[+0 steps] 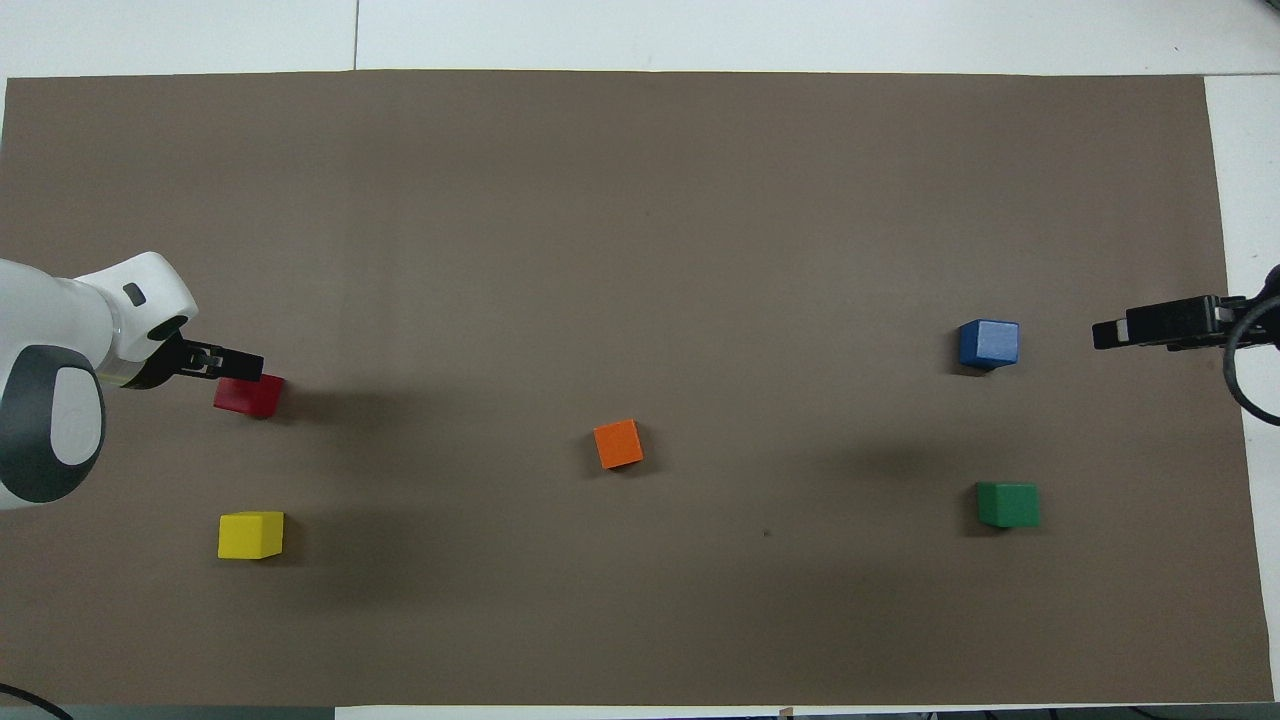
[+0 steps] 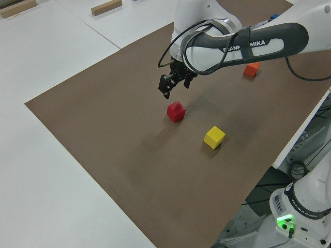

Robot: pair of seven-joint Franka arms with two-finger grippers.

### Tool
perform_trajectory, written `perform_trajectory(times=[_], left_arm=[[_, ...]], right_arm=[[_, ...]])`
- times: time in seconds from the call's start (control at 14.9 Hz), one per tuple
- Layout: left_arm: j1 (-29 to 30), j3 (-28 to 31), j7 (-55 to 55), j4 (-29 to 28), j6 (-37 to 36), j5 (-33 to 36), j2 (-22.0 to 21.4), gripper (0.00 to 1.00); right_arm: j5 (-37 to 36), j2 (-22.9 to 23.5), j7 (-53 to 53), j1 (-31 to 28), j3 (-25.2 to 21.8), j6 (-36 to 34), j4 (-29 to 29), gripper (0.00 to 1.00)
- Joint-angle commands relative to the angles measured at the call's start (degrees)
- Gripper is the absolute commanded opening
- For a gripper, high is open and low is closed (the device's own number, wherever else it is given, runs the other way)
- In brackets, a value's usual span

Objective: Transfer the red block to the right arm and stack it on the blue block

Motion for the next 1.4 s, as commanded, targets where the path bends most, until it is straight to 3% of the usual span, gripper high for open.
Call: perform_trajectory(times=[0.0,0.2,0.54,0.94,1.2,1.27,1.34], left_arm=[[1.0,-0.4,1.7,-1.7,3.4,0.3,0.7,1.00],[2.8,-0.4,6.2,-2.1,4.9,0.3,1.6,1.00],[3.0,-0.4,9.6,-5.3,7.5,0.3,2.1,1.00],[2.6,-0.4,9.7,-6.6,8.2,0.3,2.0,0.98],[2.6,-0.5,9.6,-7.3,8.9,0.3,2.0,0.70],[2.5,-0.4,9.2,-7.7,9.0,0.3,1.9,0.50],[2.4,-0.4,8.6,-7.9,9.0,0.3,1.8,0.22]], right_arm=[[7.6,-4.5,-5.4,-2.7,0.4,0.9,-6.8,1.00],[19.1,-7.7,-11.4,-4.1,0.4,0.4,-12.8,1.00],[32.6,-6.8,-20.9,-5.1,0.4,0.4,-19.2,1.00],[42.7,-5.3,-25.9,-5.0,0.5,-5.1,-23.4,1.00],[51.2,-3.1,-25.9,-3.6,0.5,-8.4,-25.7,1.00],[53.3,-2.7,-26.0,-2.5,0.5,-9.2,-26.0,1.00],[56.5,-2.2,-25.9,-1.6,0.5,-9.9,-26.8,1.00]])
